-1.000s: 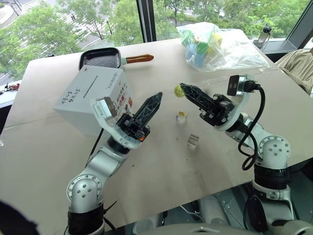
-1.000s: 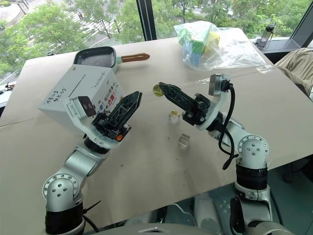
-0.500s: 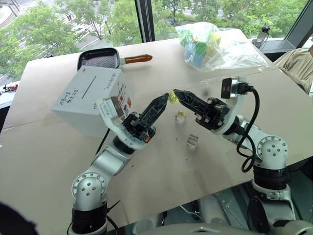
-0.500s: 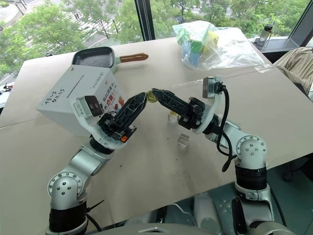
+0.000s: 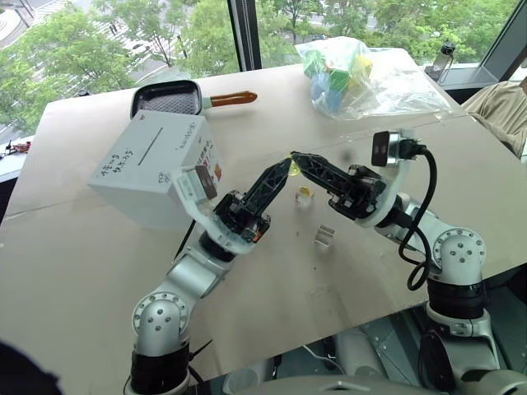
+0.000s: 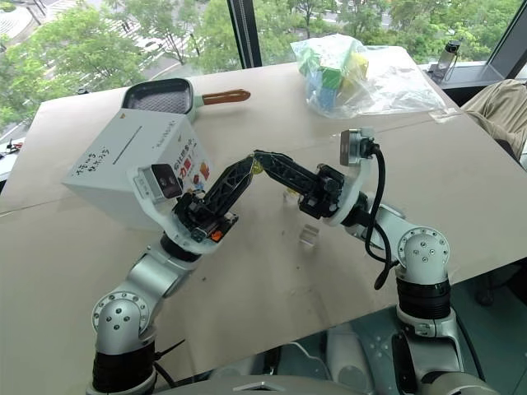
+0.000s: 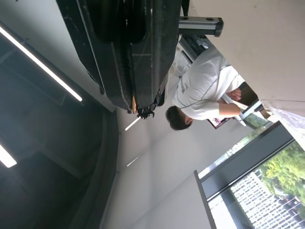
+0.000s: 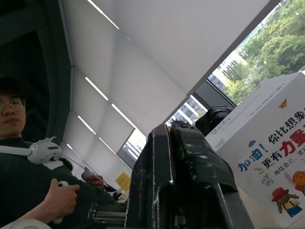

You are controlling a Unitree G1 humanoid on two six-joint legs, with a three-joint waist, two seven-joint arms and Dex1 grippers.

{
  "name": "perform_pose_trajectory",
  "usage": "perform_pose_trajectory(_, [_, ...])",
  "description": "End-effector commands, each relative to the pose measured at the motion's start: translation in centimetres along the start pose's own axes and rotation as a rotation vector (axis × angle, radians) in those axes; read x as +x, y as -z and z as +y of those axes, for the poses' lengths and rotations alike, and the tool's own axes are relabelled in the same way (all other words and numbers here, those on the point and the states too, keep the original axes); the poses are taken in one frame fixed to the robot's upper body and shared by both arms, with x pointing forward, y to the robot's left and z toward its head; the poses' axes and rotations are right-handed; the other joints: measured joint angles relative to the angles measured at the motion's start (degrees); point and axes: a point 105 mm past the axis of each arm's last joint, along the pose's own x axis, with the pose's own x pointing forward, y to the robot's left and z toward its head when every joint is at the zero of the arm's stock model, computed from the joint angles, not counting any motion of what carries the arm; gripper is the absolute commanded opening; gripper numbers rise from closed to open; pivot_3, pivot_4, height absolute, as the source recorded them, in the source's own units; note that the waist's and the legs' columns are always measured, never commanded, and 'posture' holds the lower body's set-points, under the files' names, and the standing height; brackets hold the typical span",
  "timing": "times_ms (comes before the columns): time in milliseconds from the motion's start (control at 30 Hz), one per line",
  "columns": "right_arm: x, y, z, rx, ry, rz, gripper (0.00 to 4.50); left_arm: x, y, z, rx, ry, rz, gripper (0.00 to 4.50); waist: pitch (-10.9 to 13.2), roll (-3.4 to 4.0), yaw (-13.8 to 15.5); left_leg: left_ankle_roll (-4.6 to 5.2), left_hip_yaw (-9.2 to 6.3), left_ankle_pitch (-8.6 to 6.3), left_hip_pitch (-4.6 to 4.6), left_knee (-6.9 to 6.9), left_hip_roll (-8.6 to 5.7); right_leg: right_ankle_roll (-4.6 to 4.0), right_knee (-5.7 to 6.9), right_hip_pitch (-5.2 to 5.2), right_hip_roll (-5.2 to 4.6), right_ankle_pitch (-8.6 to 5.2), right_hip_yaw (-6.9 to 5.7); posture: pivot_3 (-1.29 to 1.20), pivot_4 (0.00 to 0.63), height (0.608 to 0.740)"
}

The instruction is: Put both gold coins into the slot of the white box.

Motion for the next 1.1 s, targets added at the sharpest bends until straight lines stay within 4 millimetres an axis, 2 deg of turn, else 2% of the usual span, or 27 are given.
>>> perform_pose_trajectory(33, [-0.3, -1.2, -0.1, -0.119, 0.058, -0.01, 1.92, 0.9, -2.3, -1.1, 0.129, -0.019, -0.053, 0.0, 0.0, 0.0, 0.03, 0.0, -0.01, 0.0, 0.0, 0.0, 0.0, 0.0, 0.0, 0.0, 0.0, 0.0, -0.01, 0.0, 0.15, 0.721])
perform_pose_trajectory(67, [-0.9, -2.1, -0.7, -0.158, 0.103, -0.023, 2.49, 1.2, -3.4, -0.7, 0.177, -0.072, -0.075, 0.0, 0.0, 0.0, 0.09, 0.0, -0.01, 0.0, 0.0, 0.0, 0.0, 0.0, 0.0, 0.0, 0.0, 0.0, -0.01, 0.0, 0.15, 0.721])
perform_pose_trajectory(133, [-2.2, -3.6, -1.1, -0.251, 0.146, -0.004, 3.31, 1.8, -5.7, 0.2, 0.323, -0.209, -0.088, 0.0, 0.01, -0.01, 0.29, -0.01, -0.01, 0.0, -0.02, 0.01, -0.01, 0.0, 0.0, 0.0, -0.02, 0.0, -0.02, 0.0, 0.15, 0.721])
perform_pose_trajectory(267, [-3.6, -4.9, -0.8, -0.531, 0.152, 0.149, 3.31, 2.5, -10.1, -0.5, 0.641, -0.385, -0.028, 0.0, 0.05, -0.05, 0.32, -0.01, -0.02, 0.01, -0.16, 0.01, -0.03, 0.02, -0.04, -0.12, 0.01, 0.01, -0.04, 0.0, 0.15, 0.721])
perform_pose_trajectory(400, [-3.3, -4.7, -0.3, -0.727, 0.077, 0.252, 3.31, 2.5, -14.4, -1.6, 0.882, -0.54, 0.001, 0.0, 0.15, -0.2, -0.37, -0.03, -0.01, 0.01, -0.27, -0.12, 0.03, 0.11, 0.05, -0.43, 0.12, -0.03, 0.08, 0.0, 0.15, 0.721])
perform_pose_trajectory(467, [-2.7, -4.5, -0.1, -0.821, 0.017, 0.272, 3.31, 2.5, -15.7, -2.0, 0.993, -0.612, 0.073, 0.0, 0.18, -0.25, -0.42, -0.06, -0.09, 0.01, -0.31, -0.15, 0.06, 0.1, 0.01, -0.53, 0.1, -0.03, 0.14, 0.0, 0.15, 0.721])
perform_pose_trajectory(533, [-2.2, -4.6, 0.1, -0.873, -0.022, 0.27, 3.31, 2.1, -16.1, -1.9, 1.046, -0.684, 0.136, 0.0, 0.2, -0.21, -0.27, -0.08, -0.15, 0.0, -0.45, -0.17, 0.04, 0.12, 0.0, -0.71, 0.11, -0.04, 0.1, 0.0, 0.15, 0.721])
perform_pose_trajectory(667, [-1.3, -5.0, 0.3, -0.956, -0.085, 0.292, 3.31, 0.0, -17.0, -0.5, 1.073, -0.909, 0.264, 0.0, 0.24, -0.22, -0.05, -0.08, -0.24, 0.0, -0.75, -0.11, -0.12, 0.13, -0.06, -0.9, -0.14, -0.03, 0.07, 0.0, 0.15, 0.721])
perform_pose_trajectory(900, [-1.0, -4.8, 0.2, -0.939, -0.138, 0.309, 3.31, -1.9, -17.2, 0.0, 1.024, -1.068, 0.352, 0.0, 0.28, -0.24, 0.16, -0.14, -0.64, 0.02, -0.87, -0.1, -0.17, 0.11, -0.08, -0.9, -0.26, -0.03, -0.19, 0.0, 0.15, 0.721])
perform_pose_trajectory(1100, [-1.0, -4.4, 0.1, -0.929, -0.142, 0.311, 3.31, -5.0, -17.3, 1.4, 1.071, -1.214, 0.442, 0.0, 0.3, -0.21, -0.15, -0.18, -0.65, 0.02, -0.81, -0.12, -0.22, 0.11, 0.0, -0.95, -0.21, -0.03, -0.08, 0.0, 0.15, 0.721])
